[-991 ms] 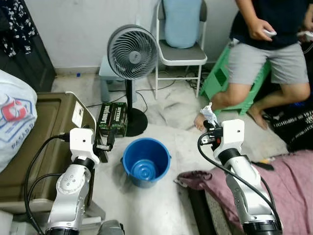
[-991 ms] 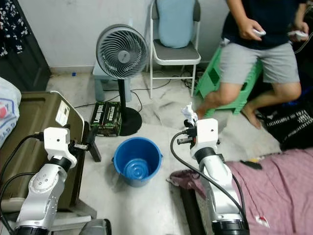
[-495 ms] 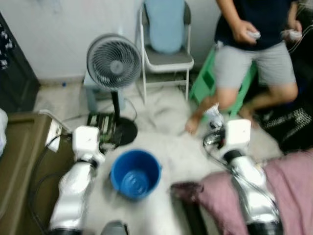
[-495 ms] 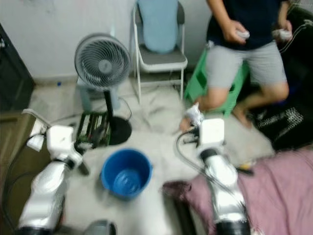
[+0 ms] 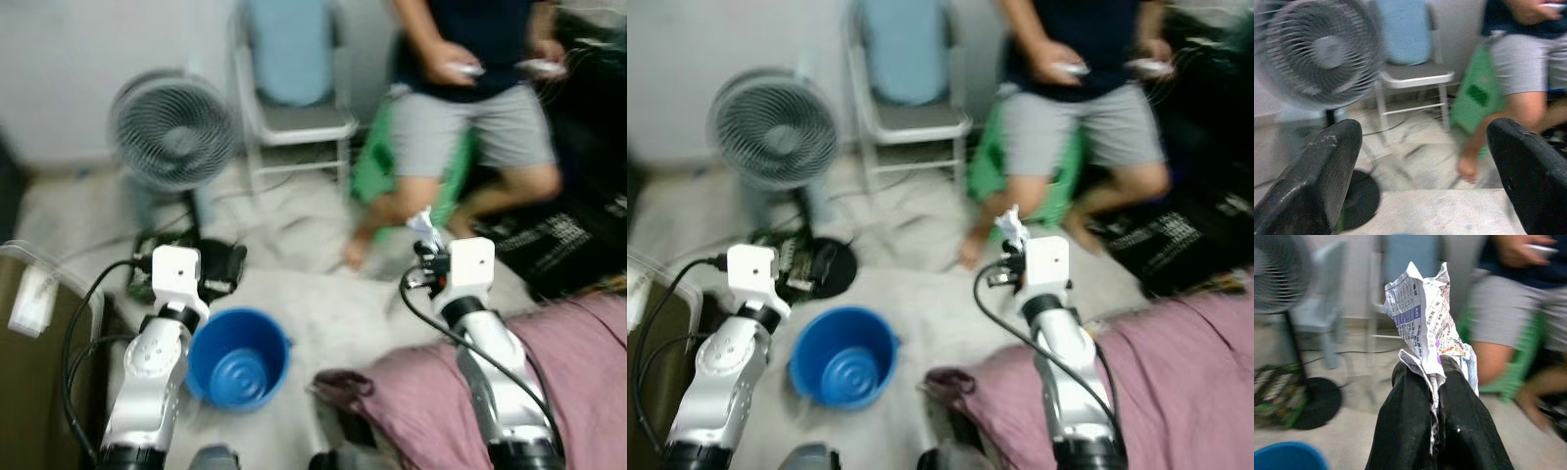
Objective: Clean up the room
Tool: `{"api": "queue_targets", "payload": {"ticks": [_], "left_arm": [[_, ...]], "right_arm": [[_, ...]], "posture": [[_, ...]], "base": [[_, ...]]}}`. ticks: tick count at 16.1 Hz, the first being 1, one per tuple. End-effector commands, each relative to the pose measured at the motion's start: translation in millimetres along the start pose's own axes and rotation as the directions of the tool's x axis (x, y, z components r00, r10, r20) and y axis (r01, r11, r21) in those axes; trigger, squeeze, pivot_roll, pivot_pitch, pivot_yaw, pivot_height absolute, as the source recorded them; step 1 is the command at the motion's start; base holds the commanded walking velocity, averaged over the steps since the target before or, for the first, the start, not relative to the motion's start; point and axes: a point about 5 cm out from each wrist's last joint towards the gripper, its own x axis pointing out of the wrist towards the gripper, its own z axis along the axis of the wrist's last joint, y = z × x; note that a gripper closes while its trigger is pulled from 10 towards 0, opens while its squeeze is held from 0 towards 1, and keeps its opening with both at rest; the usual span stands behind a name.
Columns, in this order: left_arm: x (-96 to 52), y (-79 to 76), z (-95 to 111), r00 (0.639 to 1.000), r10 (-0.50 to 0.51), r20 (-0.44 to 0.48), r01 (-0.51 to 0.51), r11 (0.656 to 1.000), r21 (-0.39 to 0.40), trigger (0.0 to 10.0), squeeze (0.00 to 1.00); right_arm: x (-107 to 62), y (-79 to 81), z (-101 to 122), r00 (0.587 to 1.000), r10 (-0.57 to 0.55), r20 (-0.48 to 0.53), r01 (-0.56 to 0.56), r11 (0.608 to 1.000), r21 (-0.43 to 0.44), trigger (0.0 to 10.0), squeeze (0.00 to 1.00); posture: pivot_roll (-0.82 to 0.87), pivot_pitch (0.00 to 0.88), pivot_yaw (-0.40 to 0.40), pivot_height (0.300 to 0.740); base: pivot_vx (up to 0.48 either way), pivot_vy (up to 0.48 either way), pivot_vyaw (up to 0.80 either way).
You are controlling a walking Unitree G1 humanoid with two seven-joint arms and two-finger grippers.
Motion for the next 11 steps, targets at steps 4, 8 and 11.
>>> {"api": "queue_targets", "payload": {"ticks": [4,8,11], "left_arm": [[-3.3,6.9,-3.3,0.999,0.033,-0.016,-0.033,0.999,0.016,10.0,0.0],[-3.2,6.4,-3.4,0.999,0.029,-0.016,-0.028,0.999,0.019,10.0,0.0],[-2.8,4.8,-2.8,1.0,0.016,-0.013,-0.016,1.0,0.023,10.0,0.0]], "right_arm": [[1.5,3.0,4.9,1.0,0.007,0.025,-0.007,1.0,0.001,10.0,0.0],[1.5,3.7,4.4,1.0,0.008,0.023,-0.008,1.0,0.0,10.0,0.0],[2.3,4.4,4.4,1.0,0.012,0.024,-0.012,1.0,-0.002,10.0,0.0]], "posture": [[-0.04,0.072,-0.073,0.74],[-0.04,0.071,-0.073,0.74],[-0.04,0.071,-0.073,0.74]], "base": [[0.0,0.0,0.8],[0.0,0.0,0.8],[0.0,0.0,0.8]]}}
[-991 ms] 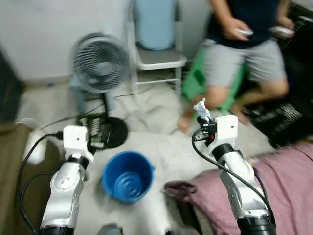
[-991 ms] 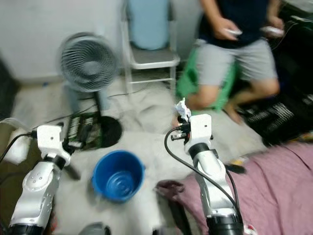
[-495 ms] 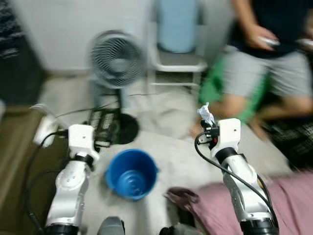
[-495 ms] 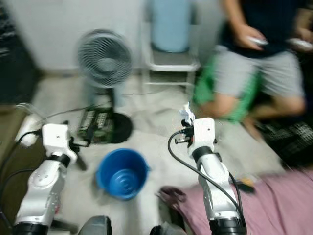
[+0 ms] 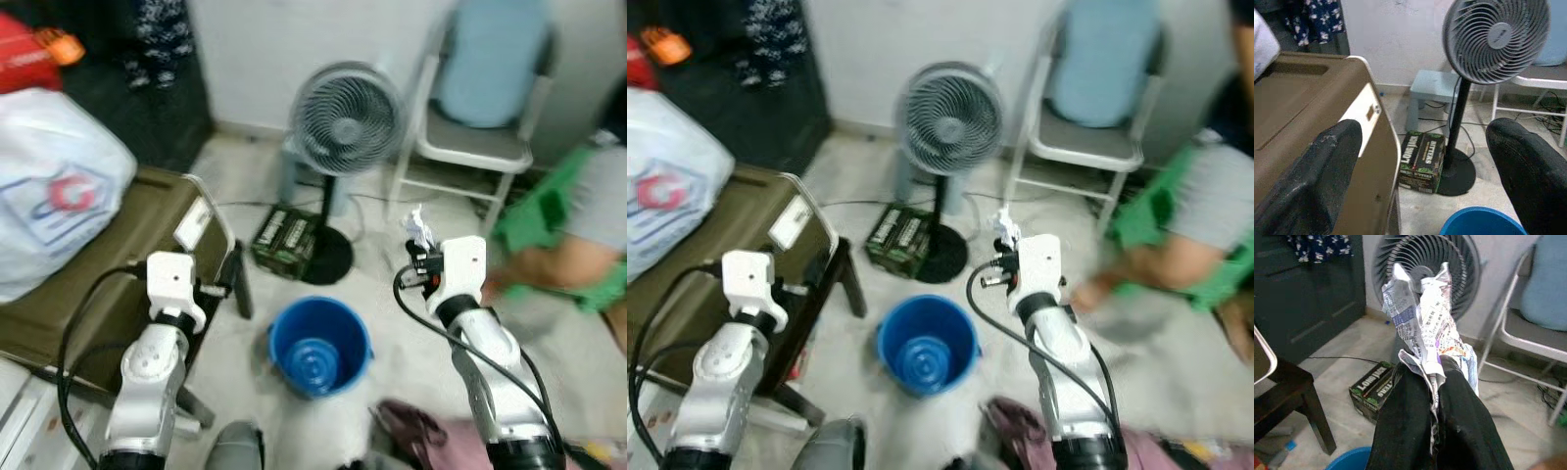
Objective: Clean up the room
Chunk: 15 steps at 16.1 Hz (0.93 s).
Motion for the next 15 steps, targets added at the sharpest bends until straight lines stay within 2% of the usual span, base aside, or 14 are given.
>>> {"api": "queue_targets", "payload": {"ticks": [1,3,8,15], "left_arm": [[-0.6,1.2,-0.7,1.0,-0.003,-0.004,0.003,1.0,0.01,10.0,0.0],[-0.5,0.8,-0.6,1.0,-0.007,-0.003,0.007,1.0,0.01,10.0,0.0],[-0.6,-2.9,0.5,0.999,-0.045,0.011,0.046,0.999,-0.019,10.0,0.0],[1.1,-2.8,1.5,0.999,-0.049,0.016,0.049,0.999,-0.021,10.0,0.0]], "right_arm": [[0.9,0.7,2.3,1.0,-0.003,0.01,0.003,1.0,0.002,10.0,0.0],[1.1,0.7,2.3,1.0,-0.004,0.01,0.004,1.0,0.001,10.0,0.0],[2.6,-0.1,1.4,1.0,-0.016,0.007,0.016,1.0,-0.003,10.0,0.0],[4.6,-0.2,2.3,1.0,-0.019,0.008,0.019,1.0,-0.004,10.0,0.0]], "posture": [[-0.04,0.071,-0.073,0.74],[-0.04,0.071,-0.073,0.74],[-0.04,0.062,-0.075,0.74],[-0.04,0.073,-0.074,0.74]], "base": [[0.0,0.0,0.8],[0.0,0.0,0.69],[0.0,0.0,0.0],[0.035,0.0,0.0]]}}
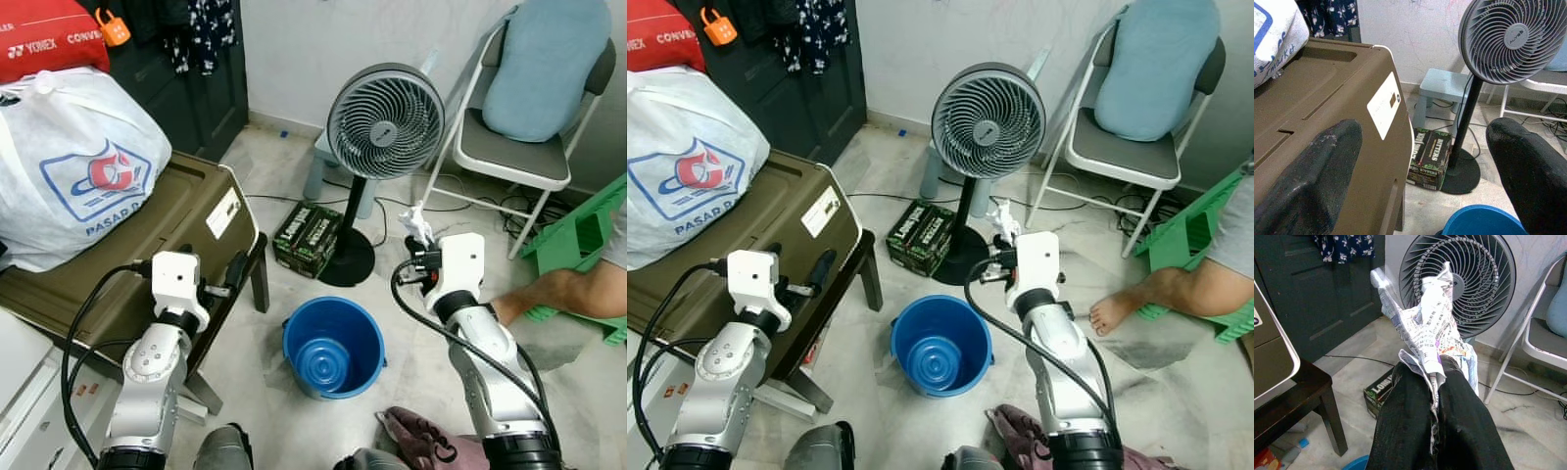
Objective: Clean up the room
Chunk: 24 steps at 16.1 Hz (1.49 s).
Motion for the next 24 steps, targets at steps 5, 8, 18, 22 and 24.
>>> {"api": "queue_targets", "payload": {"ticks": [5,8,18,22,24], "left_arm": [[1.9,1.0,2.2,1.0,0.002,0.013,-0.002,1.0,-0.004,10.0,0.0],[2.6,1.1,2.9,1.0,-0.001,0.017,0.001,1.0,-0.004,10.0,0.0],[3.8,9.2,1.9,1.0,0.023,-0.001,-0.023,0.999,0.023,10.0,0.0],[3.0,16.6,3.5,1.0,-0.025,-0.019,0.026,0.997,0.072,10.0,0.0],[1.0,17.3,-0.3,0.996,-0.074,-0.051,0.079,0.992,0.103,10.0,0.0]], "right_arm": [[2.5,-2.0,0.1,1.0,-0.009,-0.001,0.009,1.0,-0.006,10.0,0.0],[3.5,-1.8,0.6,1.0,-0.009,0.0,0.009,1.0,-0.008,10.0,0.0],[8.0,-2.3,-5.6,0.999,-0.022,-0.042,0.02,0.999,-0.041,10.0,0.0],[11.3,-16.8,-22.8,0.978,-0.126,-0.168,0.109,0.988,-0.106,10.0,0.0],[12.1,-26.0,-31.5,0.955,-0.186,-0.233,0.165,0.98,-0.107,10.0,0.0]], "posture": [[-0.05,0.072,-0.074,0.74],[-0.05,0.071,-0.073,0.74],[-0.04,0.076,-0.073,0.74],[-0.03,0.079,-0.075,0.74],[-0.03,0.077,-0.078,0.74]], "base": [[0.25,0.0,0.0],[0.3,0.0,0.0],[0.13,0.0,0.0],[0.0,0.0,0.0],[0.0,0.0,0.0]]}}
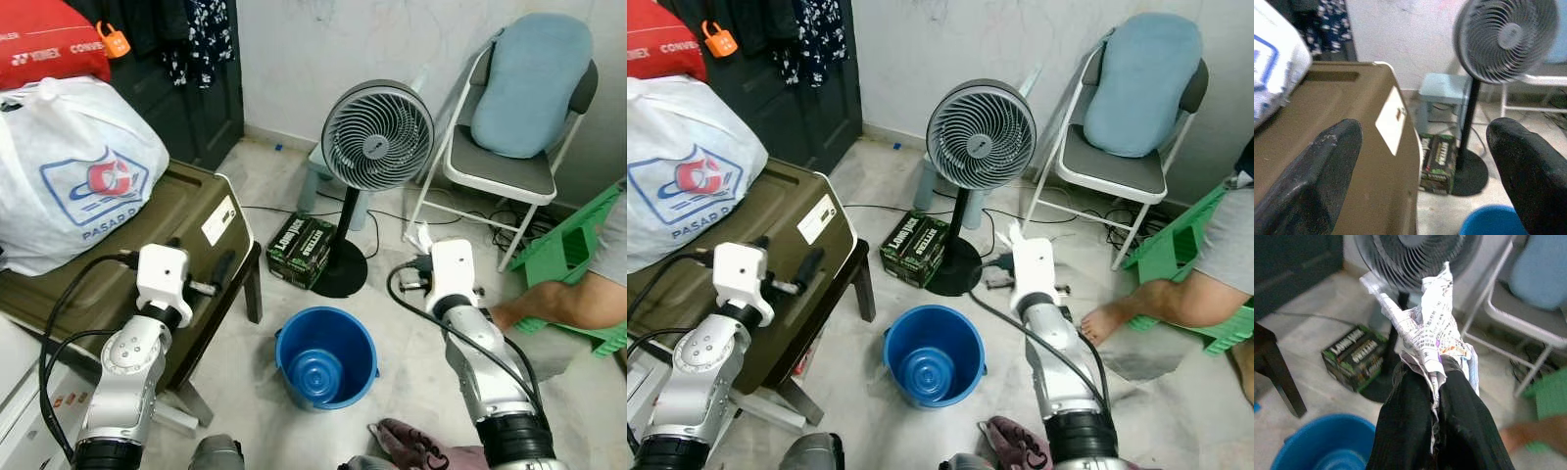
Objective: Clean up the room
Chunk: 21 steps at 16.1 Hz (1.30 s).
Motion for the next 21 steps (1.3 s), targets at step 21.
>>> {"api": "queue_targets", "payload": {"ticks": [21], "left_arm": [[-97.5,-1.1,35.3,0.931,-0.333,-0.149,0.355,0.923,0.15,10.0,0.0]], "right_arm": [[40.2,-2.8,-22.2,0.986,-0.023,-0.165,0.018,0.999,-0.029,10.0,0.0]], "posture": [[0.25,0.29,0.126,0.74]], "base": [[0.0,0.0,0.0]]}}
